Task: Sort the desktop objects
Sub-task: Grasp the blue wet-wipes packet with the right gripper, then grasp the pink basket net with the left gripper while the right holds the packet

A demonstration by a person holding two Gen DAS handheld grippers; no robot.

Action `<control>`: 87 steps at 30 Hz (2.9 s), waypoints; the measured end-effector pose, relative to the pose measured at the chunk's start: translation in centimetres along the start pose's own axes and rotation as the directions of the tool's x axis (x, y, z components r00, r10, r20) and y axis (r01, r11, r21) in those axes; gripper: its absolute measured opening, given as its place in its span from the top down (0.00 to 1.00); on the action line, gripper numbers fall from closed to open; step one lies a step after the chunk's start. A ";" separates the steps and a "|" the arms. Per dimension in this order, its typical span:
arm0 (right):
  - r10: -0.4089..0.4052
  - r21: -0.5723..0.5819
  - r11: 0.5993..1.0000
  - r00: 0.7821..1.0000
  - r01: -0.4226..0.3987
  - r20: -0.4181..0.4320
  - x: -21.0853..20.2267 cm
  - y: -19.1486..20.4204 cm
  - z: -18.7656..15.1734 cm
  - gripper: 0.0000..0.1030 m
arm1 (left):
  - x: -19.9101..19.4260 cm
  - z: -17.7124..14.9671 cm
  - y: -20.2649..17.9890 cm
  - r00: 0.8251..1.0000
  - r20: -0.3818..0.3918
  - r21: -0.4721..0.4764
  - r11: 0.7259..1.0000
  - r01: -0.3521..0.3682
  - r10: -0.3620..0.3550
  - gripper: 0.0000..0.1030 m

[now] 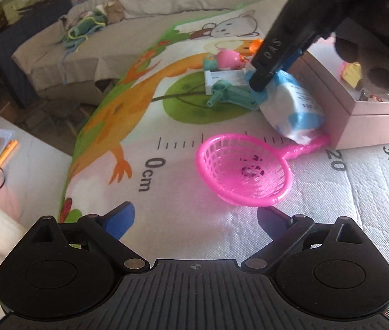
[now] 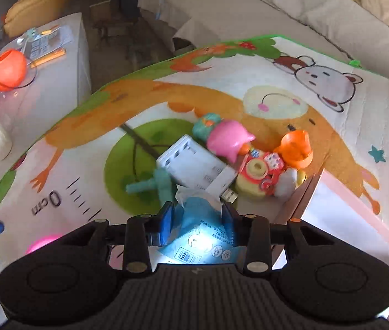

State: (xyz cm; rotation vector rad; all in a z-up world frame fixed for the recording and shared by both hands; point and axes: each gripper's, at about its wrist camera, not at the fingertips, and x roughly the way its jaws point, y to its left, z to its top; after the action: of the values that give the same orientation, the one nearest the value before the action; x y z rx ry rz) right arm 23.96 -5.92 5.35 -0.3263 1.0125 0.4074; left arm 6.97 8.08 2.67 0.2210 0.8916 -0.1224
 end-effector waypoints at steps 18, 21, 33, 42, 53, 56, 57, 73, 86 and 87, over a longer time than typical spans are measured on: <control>0.023 -0.044 0.999 1.000 -0.022 0.007 -7.7 1.2 -4.1 0.36 | 4.6 4.8 3.0 0.981 -0.007 -0.050 0.980 -0.194 0.194 0.04; 0.016 -0.103 0.995 1.000 -0.017 -0.003 -6.2 2.3 -3.4 0.35 | 4.4 4.8 3.8 0.987 -0.034 -0.051 0.986 -0.161 0.159 0.04; 0.053 -0.161 0.984 0.992 -0.071 -0.116 -0.2 5.1 -2.8 0.44 | 3.6 2.8 5.3 0.987 -0.074 -0.034 0.989 -0.143 0.141 0.03; 0.125 -0.194 0.968 0.974 -0.161 -0.186 -7.6 6.1 -10.4 0.47 | 2.3 3.1 3.7 0.997 -0.048 -0.031 0.997 -0.069 0.068 0.03; -0.017 -0.015 1.000 0.975 0.013 -0.221 -7.8 -1.2 -16.7 0.46 | -1.9 2.2 1.9 0.999 -0.003 -0.197 0.980 0.035 -0.037 0.03; -0.022 -0.034 0.999 0.979 0.016 -0.202 -8.0 -1.2 -17.3 0.43 | -2.3 2.7 -0.1 0.999 0.005 -0.160 0.986 0.047 -0.047 0.02; -0.022 -0.040 0.999 0.981 0.015 -0.193 -8.1 -1.1 -17.5 0.42 | -2.3 2.9 -0.8 0.999 0.004 -0.146 0.988 0.041 -0.040 0.02; -0.049 0.018 0.999 0.998 0.050 -0.041 -6.8 -4.0 -13.6 0.40 | -0.4 2.5 -2.3 0.999 -0.029 -0.109 0.993 -0.039 0.036 0.02; -0.017 0.021 1.000 0.999 0.017 -0.037 -8.8 -3.3 -15.5 0.15 | 3.4 3.7 -3.6 0.993 -0.080 -0.126 0.987 -0.099 0.089 0.01; -0.014 0.027 1.000 0.999 0.016 -0.046 -8.8 -3.3 -15.8 0.15 | 3.6 3.7 -3.4 0.993 -0.080 -0.130 0.986 -0.102 0.092 0.01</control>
State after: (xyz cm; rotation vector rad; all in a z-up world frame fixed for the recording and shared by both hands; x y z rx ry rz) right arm 9.58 -17.41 5.46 -0.3202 1.0593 0.3737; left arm 11.33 3.83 1.64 0.1443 0.9567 0.0366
